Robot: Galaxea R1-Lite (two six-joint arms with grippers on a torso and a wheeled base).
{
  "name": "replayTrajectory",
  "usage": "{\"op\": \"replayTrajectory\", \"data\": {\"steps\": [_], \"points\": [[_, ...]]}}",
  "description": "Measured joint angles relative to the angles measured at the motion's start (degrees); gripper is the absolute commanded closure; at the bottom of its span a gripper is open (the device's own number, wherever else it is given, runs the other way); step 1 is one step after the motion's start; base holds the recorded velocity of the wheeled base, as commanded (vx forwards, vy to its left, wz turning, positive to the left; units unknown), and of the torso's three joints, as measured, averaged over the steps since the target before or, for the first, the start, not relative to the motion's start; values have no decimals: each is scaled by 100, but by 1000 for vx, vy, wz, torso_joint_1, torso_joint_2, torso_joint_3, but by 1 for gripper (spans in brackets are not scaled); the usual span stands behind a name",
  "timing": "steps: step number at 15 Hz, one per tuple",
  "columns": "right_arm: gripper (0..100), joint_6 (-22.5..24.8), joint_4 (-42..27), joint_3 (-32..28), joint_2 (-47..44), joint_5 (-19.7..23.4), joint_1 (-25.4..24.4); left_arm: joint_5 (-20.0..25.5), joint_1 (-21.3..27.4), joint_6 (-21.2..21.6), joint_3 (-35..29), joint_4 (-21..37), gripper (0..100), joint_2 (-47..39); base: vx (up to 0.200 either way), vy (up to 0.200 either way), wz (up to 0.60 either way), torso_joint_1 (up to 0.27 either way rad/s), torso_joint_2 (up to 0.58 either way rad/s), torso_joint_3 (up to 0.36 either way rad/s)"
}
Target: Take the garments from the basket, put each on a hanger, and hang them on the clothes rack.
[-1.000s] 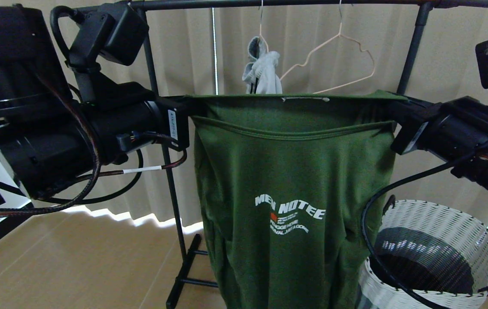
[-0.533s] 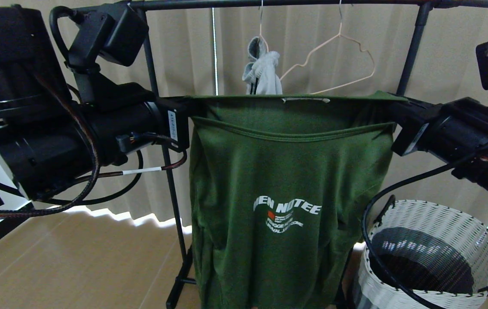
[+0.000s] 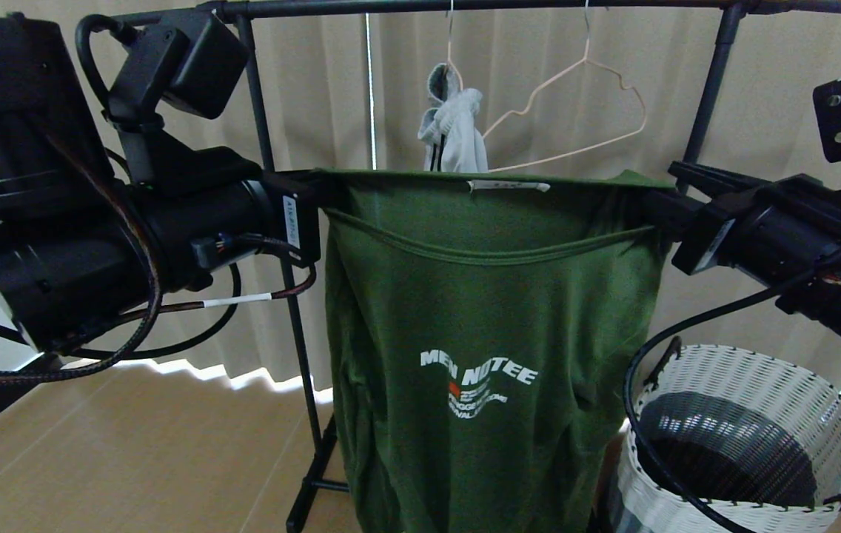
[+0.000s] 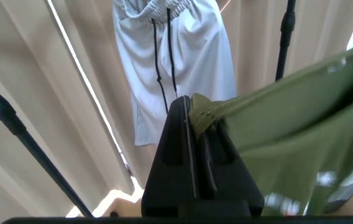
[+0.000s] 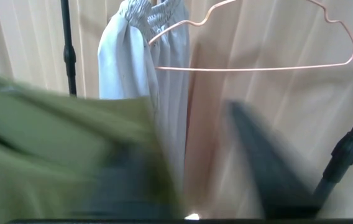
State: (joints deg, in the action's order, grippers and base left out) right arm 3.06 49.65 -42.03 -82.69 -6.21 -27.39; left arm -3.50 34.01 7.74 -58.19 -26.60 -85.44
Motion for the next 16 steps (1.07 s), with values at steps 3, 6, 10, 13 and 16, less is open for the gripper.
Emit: {"op": "replayTrajectory", "data": {"steps": [3,6,10,13,16], "points": [[0,-41,73,182,20,11,-30,-328,-130,162,83,6,100,-2,0,0,0,0,0,0],[0,-161,88,277,88,20,-102,-433,-315,325,161,0,100,-6,0,0,0,0,0,0],[0,-456,93,350,138,29,-193,-440,-736,339,193,-13,100,-41,0,0,0,0,0,0],[0,-489,84,364,155,24,-325,-464,-808,341,262,-11,100,-61,0,0,0,0,0,0],[0,-483,82,603,267,352,-490,-629,-817,339,271,-24,100,-68,0,0,0,0,0,0]]}}
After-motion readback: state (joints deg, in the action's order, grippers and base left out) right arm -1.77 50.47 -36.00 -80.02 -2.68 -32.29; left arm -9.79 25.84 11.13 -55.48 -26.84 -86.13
